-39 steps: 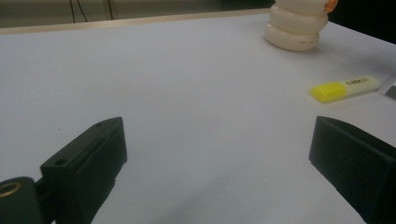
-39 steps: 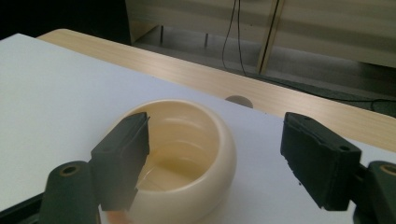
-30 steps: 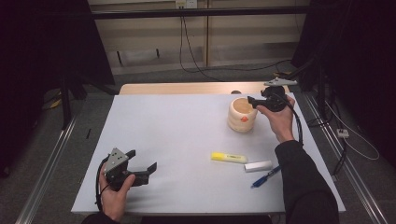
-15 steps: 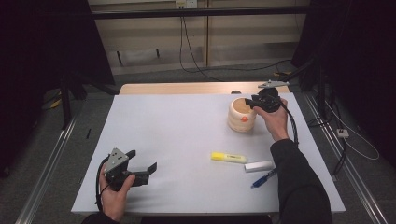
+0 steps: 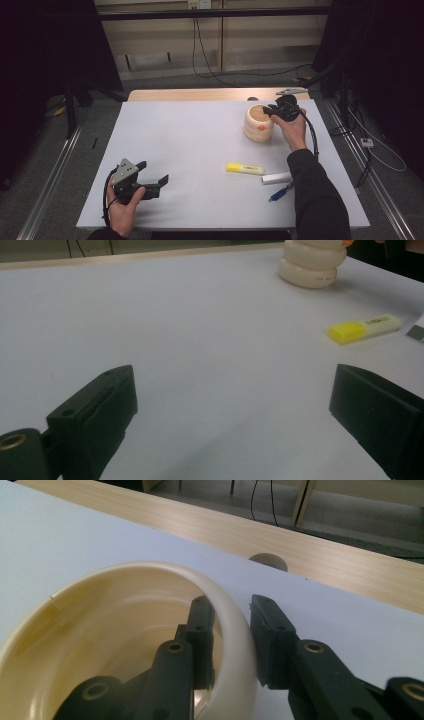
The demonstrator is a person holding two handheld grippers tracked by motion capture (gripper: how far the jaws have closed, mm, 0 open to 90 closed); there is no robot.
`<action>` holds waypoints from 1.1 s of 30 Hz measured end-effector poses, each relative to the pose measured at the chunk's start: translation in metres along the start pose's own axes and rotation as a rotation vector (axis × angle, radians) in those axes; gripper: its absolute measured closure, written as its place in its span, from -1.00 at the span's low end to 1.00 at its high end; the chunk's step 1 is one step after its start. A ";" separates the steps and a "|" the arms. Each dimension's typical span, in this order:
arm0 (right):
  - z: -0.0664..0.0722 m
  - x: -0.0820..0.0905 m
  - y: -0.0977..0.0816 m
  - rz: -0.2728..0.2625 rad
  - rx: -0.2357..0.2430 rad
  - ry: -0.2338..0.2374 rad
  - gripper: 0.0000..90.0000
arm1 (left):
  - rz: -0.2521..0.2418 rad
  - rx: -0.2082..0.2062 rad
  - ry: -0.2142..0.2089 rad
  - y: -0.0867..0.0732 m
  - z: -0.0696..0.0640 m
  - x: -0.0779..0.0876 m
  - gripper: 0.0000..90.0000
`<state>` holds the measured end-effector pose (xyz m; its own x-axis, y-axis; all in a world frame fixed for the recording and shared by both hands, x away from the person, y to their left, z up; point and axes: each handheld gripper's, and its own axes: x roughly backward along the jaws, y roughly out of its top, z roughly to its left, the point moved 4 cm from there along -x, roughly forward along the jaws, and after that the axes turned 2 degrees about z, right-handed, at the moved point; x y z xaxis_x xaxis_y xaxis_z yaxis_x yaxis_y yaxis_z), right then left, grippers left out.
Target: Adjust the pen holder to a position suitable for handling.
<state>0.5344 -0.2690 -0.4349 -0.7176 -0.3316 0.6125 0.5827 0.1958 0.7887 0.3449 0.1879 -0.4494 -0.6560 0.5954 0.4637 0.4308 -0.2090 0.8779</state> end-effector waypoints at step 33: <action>0.015 0.030 0.013 -0.032 0.013 0.015 0.69 | 0.007 0.007 0.008 -0.001 0.002 -0.001 -0.89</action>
<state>0.5149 -0.2625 -0.4058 -0.7299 -0.3518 0.5861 0.5544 0.1969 0.8086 0.3463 0.1887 -0.4507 -0.6580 0.5874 0.4713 0.4398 -0.2083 0.8736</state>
